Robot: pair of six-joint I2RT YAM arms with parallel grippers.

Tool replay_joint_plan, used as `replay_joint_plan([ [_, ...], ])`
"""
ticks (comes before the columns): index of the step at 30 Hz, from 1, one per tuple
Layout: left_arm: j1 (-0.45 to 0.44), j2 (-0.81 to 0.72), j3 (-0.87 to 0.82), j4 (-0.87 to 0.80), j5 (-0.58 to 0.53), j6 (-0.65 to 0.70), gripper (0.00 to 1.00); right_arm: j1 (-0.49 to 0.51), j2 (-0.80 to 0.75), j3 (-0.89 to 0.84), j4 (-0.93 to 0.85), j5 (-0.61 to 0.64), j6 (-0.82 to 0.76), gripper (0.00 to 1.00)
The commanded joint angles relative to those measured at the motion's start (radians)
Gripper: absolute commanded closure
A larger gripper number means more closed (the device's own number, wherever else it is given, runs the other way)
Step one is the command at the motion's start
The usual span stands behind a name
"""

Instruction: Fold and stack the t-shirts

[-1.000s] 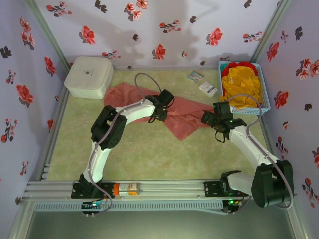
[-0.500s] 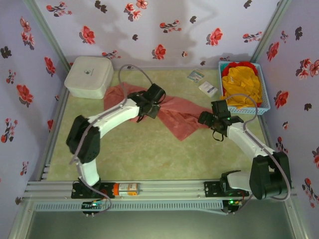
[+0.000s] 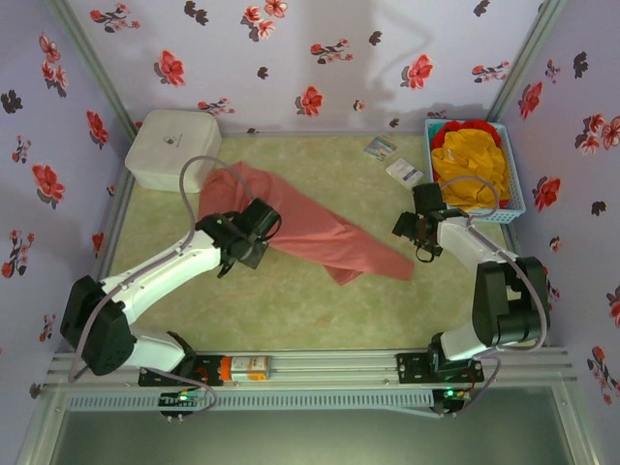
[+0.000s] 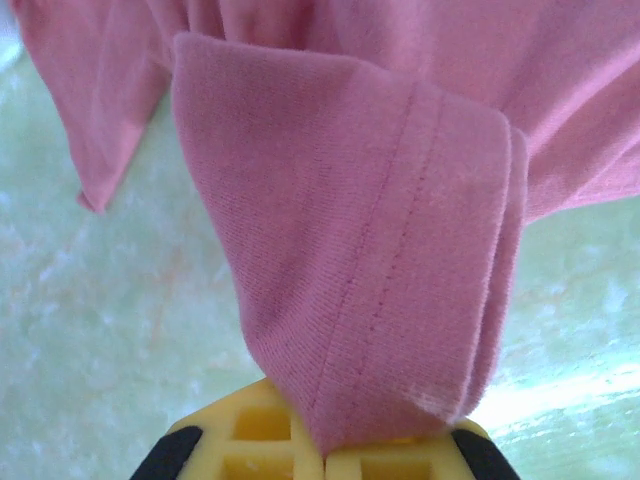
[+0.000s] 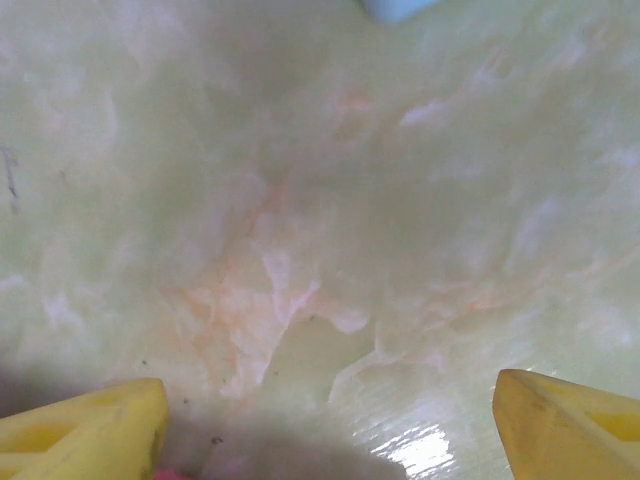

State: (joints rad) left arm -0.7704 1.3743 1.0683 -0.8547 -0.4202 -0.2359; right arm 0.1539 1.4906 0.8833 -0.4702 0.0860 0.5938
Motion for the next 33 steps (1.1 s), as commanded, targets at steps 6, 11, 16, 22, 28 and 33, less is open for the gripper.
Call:
replay_joint_plan([
  [6,-0.007,-0.006,-0.031,-0.001,-0.041,-0.075,0.99,0.001,-0.052,-0.091,-0.052,-0.14,0.075,0.24],
  [11,-0.007,0.007,-0.002,-0.01,-0.04,-0.075,1.0,0.025,-0.232,-0.211,-0.099,-0.188,0.127,0.23],
  [16,-0.007,0.022,0.008,-0.004,-0.04,-0.076,1.0,0.061,-0.364,-0.293,-0.148,-0.2,0.174,0.23],
  [22,-0.006,0.028,0.024,-0.004,-0.04,-0.072,1.0,0.12,-0.388,-0.368,-0.016,-0.239,0.241,0.28],
  [28,-0.004,0.023,0.001,-0.001,-0.04,-0.075,0.99,0.178,-0.328,-0.375,0.045,-0.232,0.267,0.62],
  [33,-0.001,0.017,-0.026,0.001,-0.039,-0.081,0.87,0.16,-0.383,-0.338,-0.052,-0.161,0.249,1.0],
])
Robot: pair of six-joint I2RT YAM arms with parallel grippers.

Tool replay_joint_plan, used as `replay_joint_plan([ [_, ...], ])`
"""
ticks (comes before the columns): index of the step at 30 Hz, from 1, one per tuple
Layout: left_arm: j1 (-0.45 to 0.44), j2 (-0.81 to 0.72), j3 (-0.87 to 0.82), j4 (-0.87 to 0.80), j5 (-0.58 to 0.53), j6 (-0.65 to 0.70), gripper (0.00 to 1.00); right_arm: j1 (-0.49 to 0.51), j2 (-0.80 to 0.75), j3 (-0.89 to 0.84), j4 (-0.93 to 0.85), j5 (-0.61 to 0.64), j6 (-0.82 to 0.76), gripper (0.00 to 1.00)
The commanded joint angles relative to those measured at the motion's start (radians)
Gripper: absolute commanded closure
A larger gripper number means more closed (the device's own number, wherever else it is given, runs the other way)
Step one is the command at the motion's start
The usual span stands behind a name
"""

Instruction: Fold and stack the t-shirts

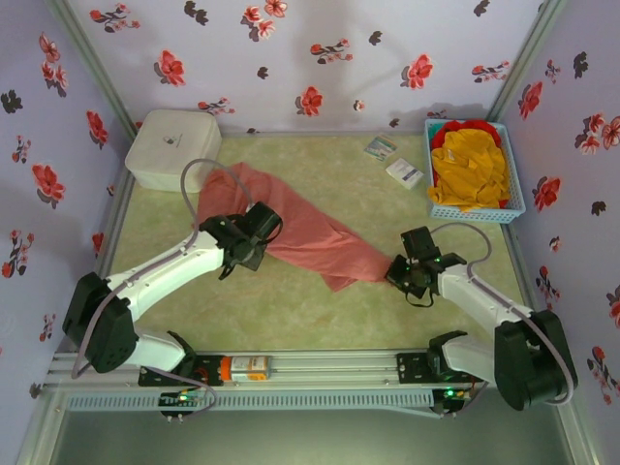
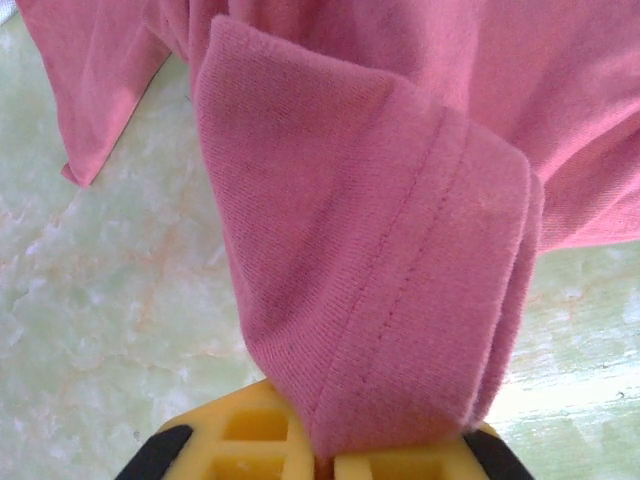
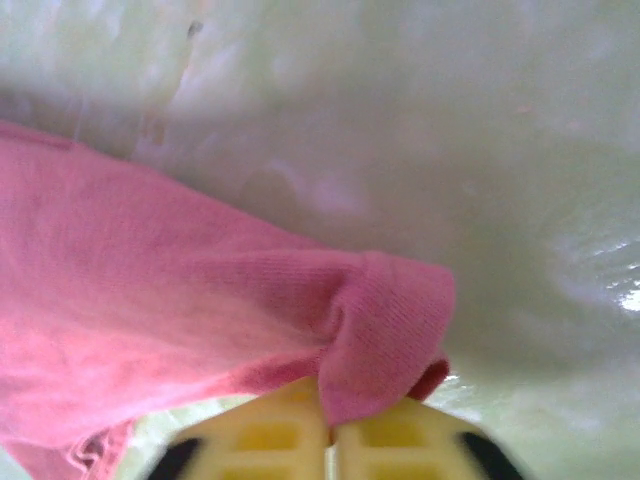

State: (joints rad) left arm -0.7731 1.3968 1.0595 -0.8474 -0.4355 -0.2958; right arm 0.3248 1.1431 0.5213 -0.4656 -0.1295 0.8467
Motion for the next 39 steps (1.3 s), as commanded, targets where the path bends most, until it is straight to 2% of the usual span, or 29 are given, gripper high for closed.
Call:
replay_joint_plan([
  [1,0.003,-0.004,-0.022,-0.003,-0.019,-0.017,0.83,-0.03,-0.049,0.04,-0.091,0.069,-0.023,1.0],
  [7,0.049,0.016,-0.049,0.019,0.046,-0.017,0.77,-0.148,-0.091,0.094,-0.19,0.082,-0.109,1.0],
  [15,0.081,0.051,-0.078,0.064,0.105,-0.003,0.77,-0.176,-0.045,0.102,-0.168,0.054,-0.135,1.0],
  [18,0.078,0.059,-0.089,0.052,0.17,-0.034,0.71,-0.179,-0.033,0.111,-0.169,0.062,-0.146,1.0],
  [22,0.074,0.049,-0.174,0.087,0.235,-0.115,0.54,-0.185,-0.027,0.114,-0.167,0.063,-0.155,1.0],
  [28,0.082,0.051,-0.257,0.149,0.258,-0.232,0.44,-0.189,-0.022,0.115,-0.159,0.056,-0.157,1.0],
  [35,0.12,0.057,-0.277,0.25,0.274,-0.267,0.45,-0.19,-0.028,0.104,-0.148,0.054,-0.156,1.0],
  [39,0.132,0.077,-0.298,0.317,0.284,-0.286,0.52,-0.192,-0.035,0.102,-0.154,0.052,-0.157,1.0],
])
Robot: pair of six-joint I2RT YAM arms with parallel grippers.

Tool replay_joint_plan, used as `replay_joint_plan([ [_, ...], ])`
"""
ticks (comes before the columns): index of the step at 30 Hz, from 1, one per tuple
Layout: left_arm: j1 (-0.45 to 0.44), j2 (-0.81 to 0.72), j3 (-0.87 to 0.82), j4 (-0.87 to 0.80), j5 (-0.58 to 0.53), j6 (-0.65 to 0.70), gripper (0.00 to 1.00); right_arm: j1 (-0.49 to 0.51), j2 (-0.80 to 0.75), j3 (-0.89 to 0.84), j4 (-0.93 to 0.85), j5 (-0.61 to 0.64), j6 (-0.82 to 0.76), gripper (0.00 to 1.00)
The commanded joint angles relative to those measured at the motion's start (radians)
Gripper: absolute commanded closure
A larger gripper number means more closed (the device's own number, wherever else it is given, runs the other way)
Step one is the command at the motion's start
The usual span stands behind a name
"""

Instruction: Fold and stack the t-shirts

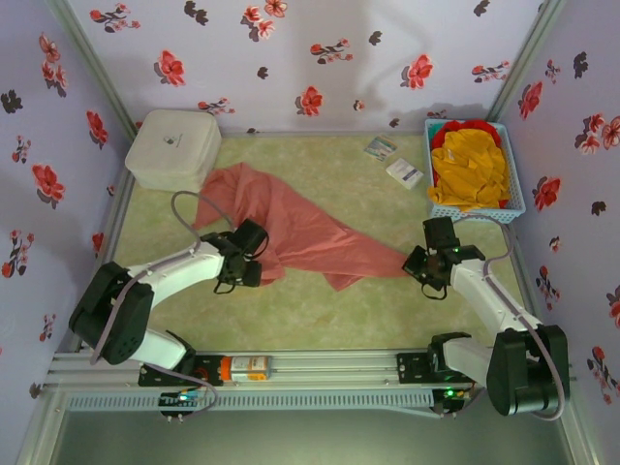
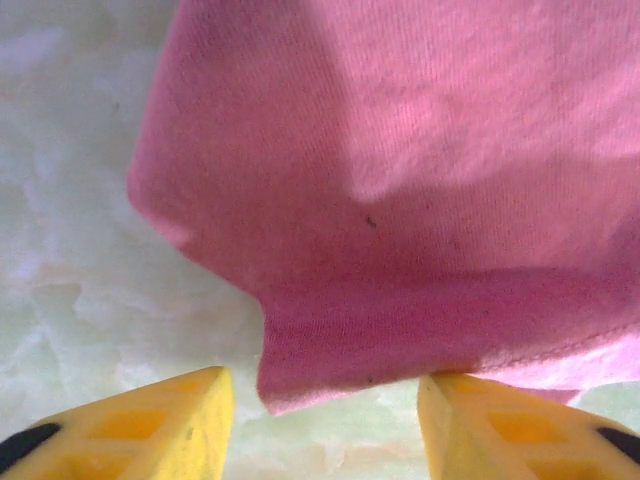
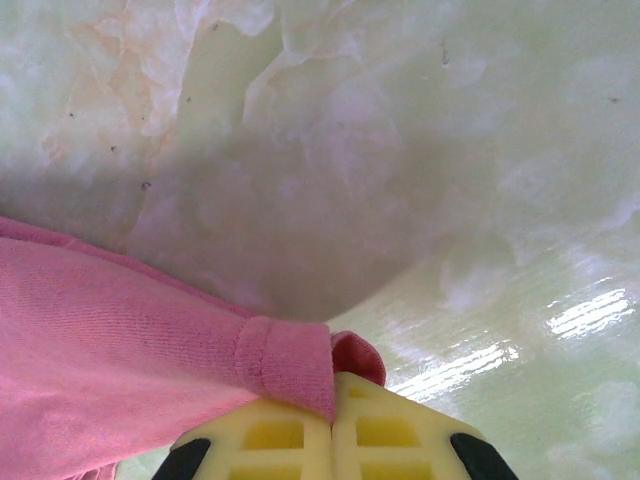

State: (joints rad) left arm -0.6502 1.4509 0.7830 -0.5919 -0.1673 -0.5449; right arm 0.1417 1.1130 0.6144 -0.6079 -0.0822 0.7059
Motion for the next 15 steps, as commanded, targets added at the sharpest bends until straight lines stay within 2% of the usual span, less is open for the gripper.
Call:
replay_joint_plan([
  [1,0.01,0.032,-0.024,0.068,0.015,-0.04,0.54,-0.01,-0.009,0.01,-0.011,0.005,-0.017,1.0],
  [8,0.02,0.036,-0.039,0.069,0.02,-0.04,0.75,-0.017,-0.021,0.012,-0.009,0.004,-0.012,1.0],
  [11,0.044,0.008,-0.035,0.058,0.018,-0.028,0.84,-0.02,-0.017,0.023,-0.003,0.002,-0.01,1.0],
  [13,0.069,-0.016,-0.025,0.04,0.018,-0.011,0.94,-0.022,-0.015,0.038,-0.002,0.003,-0.013,1.0],
  [15,0.089,-0.04,-0.005,0.011,0.017,0.009,0.98,-0.027,-0.015,0.056,-0.006,0.004,-0.018,1.0],
])
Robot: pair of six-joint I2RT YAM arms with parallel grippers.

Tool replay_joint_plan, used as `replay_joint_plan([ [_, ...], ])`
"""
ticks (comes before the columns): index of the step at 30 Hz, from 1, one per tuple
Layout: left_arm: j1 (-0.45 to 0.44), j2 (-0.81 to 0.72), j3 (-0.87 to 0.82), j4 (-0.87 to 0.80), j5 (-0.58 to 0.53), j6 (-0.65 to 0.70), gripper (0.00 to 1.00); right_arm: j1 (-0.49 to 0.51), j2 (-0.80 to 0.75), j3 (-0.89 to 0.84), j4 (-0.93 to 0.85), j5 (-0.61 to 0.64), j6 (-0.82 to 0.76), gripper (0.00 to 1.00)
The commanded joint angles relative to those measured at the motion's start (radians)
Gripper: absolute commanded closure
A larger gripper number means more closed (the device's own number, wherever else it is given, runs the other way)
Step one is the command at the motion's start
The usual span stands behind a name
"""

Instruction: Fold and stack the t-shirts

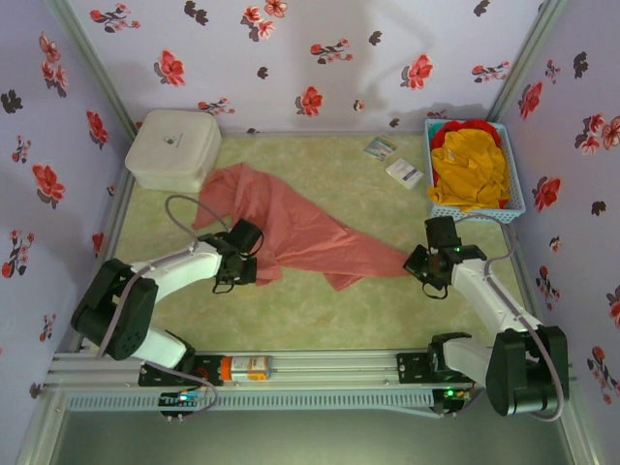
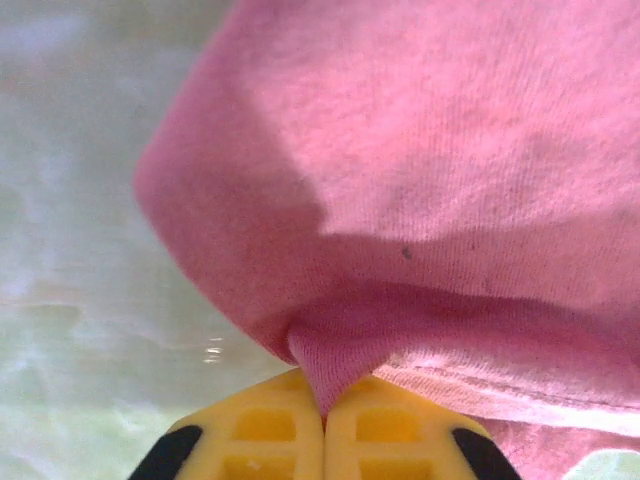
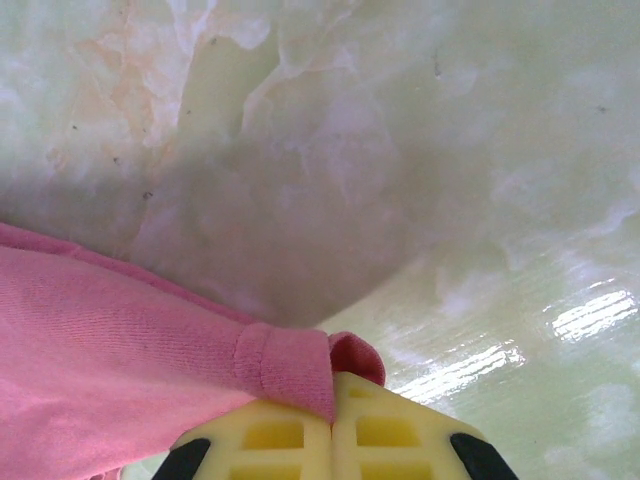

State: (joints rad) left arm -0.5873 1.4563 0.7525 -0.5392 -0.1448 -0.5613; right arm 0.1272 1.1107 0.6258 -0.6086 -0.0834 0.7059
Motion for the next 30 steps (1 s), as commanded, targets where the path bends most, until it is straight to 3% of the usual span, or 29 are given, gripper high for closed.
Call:
replay_joint_plan([
  [1,0.035,-0.058,0.041,-0.063,-0.005,0.037,0.99,-0.016,-0.009,0.058,-0.006,0.005,-0.022,1.0],
  [7,0.059,-0.154,0.184,-0.308,-0.099,0.073,1.0,-0.036,-0.018,0.145,-0.054,-0.025,-0.045,1.0],
  [12,0.09,-0.21,0.33,-0.566,-0.224,0.072,1.0,-0.031,-0.068,0.158,-0.074,-0.231,-0.075,1.0],
  [19,0.206,-0.285,0.455,-0.7,-0.242,0.111,0.99,0.048,-0.198,0.204,-0.174,-0.277,-0.148,1.0],
  [24,0.279,-0.273,0.447,-0.741,-0.279,0.146,0.94,0.083,-0.245,0.19,-0.139,-0.297,-0.157,1.0],
  [30,0.286,-0.173,0.459,-0.768,-0.294,0.162,0.88,0.107,-0.225,0.194,-0.112,-0.327,-0.17,1.0],
])
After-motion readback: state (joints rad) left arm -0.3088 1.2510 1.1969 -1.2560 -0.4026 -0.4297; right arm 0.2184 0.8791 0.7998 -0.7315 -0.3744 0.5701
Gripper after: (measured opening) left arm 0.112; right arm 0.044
